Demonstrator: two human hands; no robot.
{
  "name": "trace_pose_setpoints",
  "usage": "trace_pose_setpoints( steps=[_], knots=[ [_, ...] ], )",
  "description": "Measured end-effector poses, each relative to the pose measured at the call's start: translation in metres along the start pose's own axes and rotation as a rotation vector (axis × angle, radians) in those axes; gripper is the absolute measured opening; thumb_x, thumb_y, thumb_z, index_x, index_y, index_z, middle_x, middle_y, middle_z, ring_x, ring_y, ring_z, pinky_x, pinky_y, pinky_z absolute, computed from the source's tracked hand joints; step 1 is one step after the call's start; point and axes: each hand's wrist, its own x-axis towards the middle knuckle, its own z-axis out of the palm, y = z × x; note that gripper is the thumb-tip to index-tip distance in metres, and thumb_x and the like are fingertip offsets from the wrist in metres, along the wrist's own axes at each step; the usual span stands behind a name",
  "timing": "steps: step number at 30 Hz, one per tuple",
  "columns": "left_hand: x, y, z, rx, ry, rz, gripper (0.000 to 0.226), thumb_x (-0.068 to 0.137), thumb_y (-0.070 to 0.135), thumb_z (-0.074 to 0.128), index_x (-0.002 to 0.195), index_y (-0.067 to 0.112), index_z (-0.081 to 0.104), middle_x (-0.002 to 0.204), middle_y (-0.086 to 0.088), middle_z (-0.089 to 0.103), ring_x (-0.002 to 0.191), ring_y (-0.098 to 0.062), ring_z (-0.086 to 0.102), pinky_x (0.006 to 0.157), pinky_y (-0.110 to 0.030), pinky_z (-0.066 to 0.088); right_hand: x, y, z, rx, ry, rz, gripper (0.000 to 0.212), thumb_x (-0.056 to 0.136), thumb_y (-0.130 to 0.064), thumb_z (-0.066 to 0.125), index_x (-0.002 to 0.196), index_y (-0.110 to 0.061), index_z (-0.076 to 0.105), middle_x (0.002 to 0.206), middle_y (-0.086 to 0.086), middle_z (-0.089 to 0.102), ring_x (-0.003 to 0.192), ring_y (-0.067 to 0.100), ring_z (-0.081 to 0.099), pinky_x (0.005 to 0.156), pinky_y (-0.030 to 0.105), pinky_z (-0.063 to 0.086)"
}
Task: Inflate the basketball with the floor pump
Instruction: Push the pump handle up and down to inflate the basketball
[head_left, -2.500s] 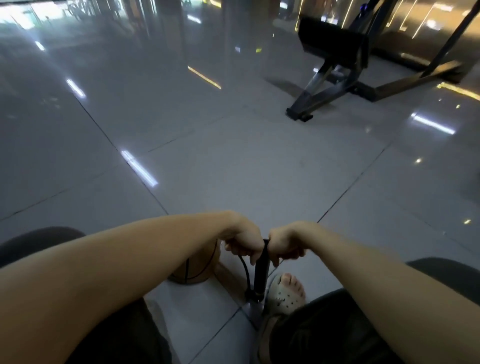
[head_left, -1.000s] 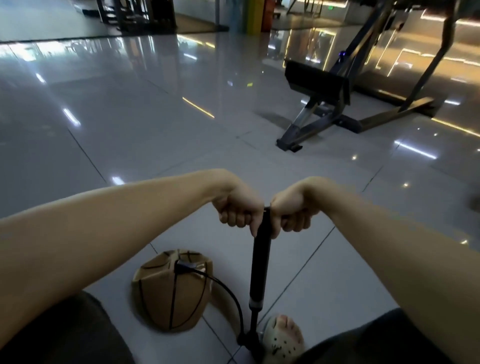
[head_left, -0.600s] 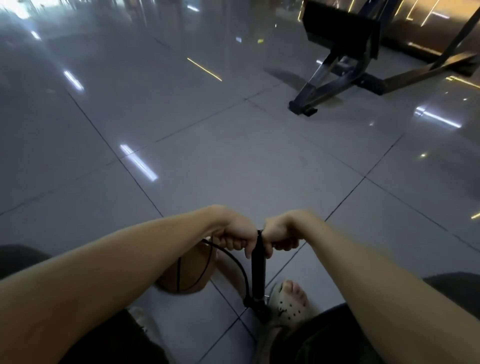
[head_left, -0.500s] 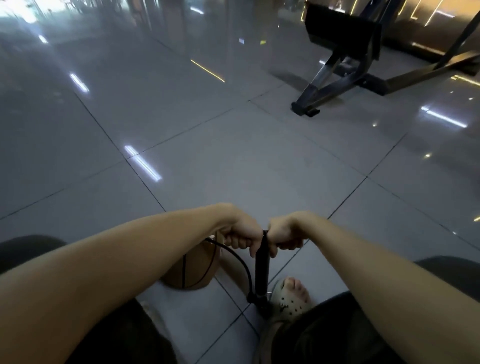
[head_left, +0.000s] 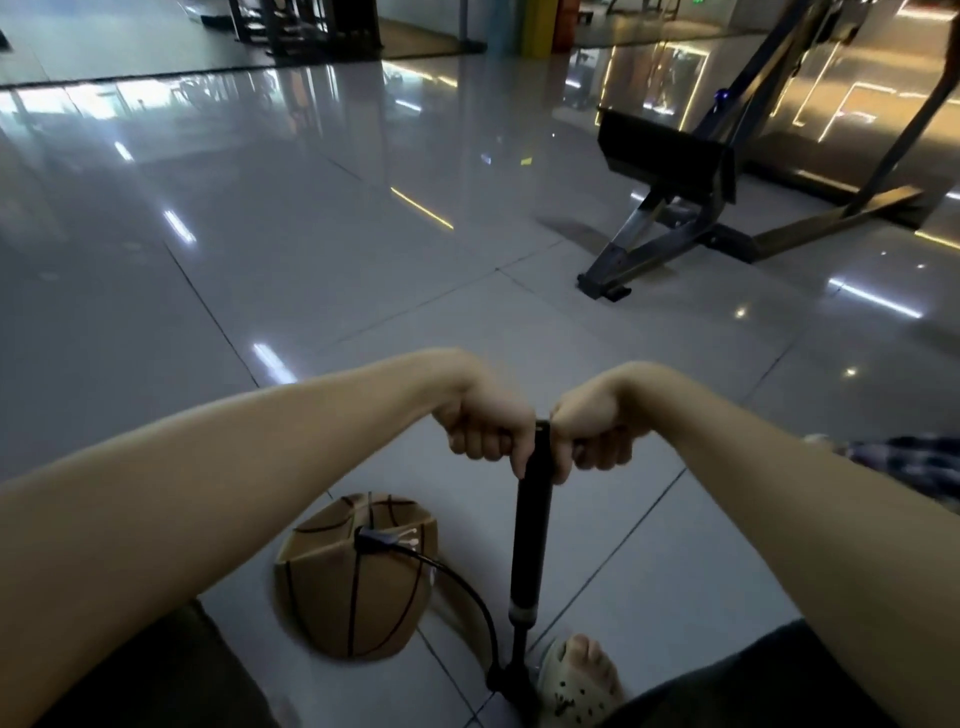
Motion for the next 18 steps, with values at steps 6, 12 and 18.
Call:
trace_pose_setpoints(
  steps=[6,12,18],
  knots=[
    [0.081,-0.031,0.053,0.068,0.054,0.002,0.033,0.086,0.012,0.068,0.062,0.019,0.046,0.05,0.004,0.032,0.045,-0.015,0.024,0.05,-0.028,0.019,0.084,0.027,0.054,0.006,-0.079,0.043,0.044,0.083,-0.008,0.064,0.06,-0.023,0.03,0.056,-0.001,0.023,0.051,0.017,0.015,0.049,0.027,0.013],
    [0.099,-0.06,0.083,0.035,0.149,-0.003,0.018,0.078,0.017,0.073,0.068,0.014,0.057,0.056,-0.001,0.043,0.049,-0.019,0.035,0.058,-0.029,0.036,0.109,0.017,0.082,-0.065,-0.043,0.029,0.018,0.08,-0.007,0.064,0.072,-0.016,0.05,0.055,0.0,0.029,0.048,0.017,0.021,0.05,0.028,0.018],
    [0.057,-0.036,0.08,0.083,0.144,0.004,0.031,0.085,0.013,0.072,0.064,0.017,0.049,0.056,-0.001,0.039,0.045,-0.017,0.032,0.049,-0.025,0.027,0.062,0.007,0.077,-0.12,0.009,0.061,0.015,0.086,-0.009,0.065,0.076,-0.013,0.056,0.053,0.001,0.031,0.046,0.016,0.024,0.049,0.025,0.02]
  ],
)
